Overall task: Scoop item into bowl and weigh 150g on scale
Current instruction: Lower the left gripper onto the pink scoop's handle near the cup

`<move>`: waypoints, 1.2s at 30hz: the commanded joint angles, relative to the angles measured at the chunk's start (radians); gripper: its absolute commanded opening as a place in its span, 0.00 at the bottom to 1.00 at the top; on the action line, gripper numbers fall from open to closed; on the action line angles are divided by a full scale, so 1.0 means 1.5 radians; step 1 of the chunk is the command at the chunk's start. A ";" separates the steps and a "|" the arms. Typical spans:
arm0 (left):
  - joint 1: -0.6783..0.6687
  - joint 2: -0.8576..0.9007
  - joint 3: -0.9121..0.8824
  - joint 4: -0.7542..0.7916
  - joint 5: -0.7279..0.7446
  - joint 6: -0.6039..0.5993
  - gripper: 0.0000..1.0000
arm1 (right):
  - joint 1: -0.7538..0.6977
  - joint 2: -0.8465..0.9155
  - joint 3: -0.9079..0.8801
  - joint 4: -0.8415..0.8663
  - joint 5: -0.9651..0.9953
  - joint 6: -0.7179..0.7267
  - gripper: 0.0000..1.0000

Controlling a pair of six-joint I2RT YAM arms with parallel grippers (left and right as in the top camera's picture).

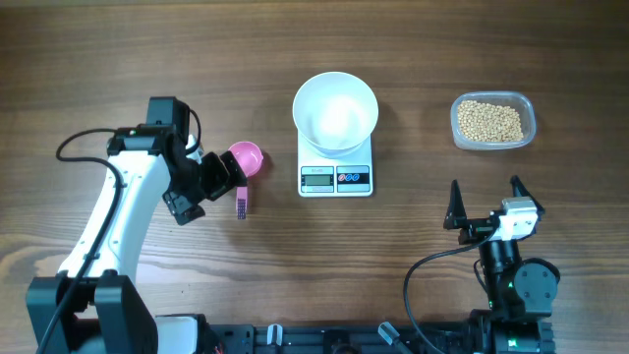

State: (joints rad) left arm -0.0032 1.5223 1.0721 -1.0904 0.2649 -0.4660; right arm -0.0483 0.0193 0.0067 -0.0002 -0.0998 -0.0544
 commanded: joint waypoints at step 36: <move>0.005 0.003 -0.192 0.333 0.113 0.135 0.81 | 0.004 0.001 -0.001 0.002 0.010 0.002 1.00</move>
State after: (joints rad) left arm -0.0032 1.5223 0.7933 -0.6125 0.3927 -0.3405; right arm -0.0483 0.0193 0.0067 -0.0002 -0.0998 -0.0544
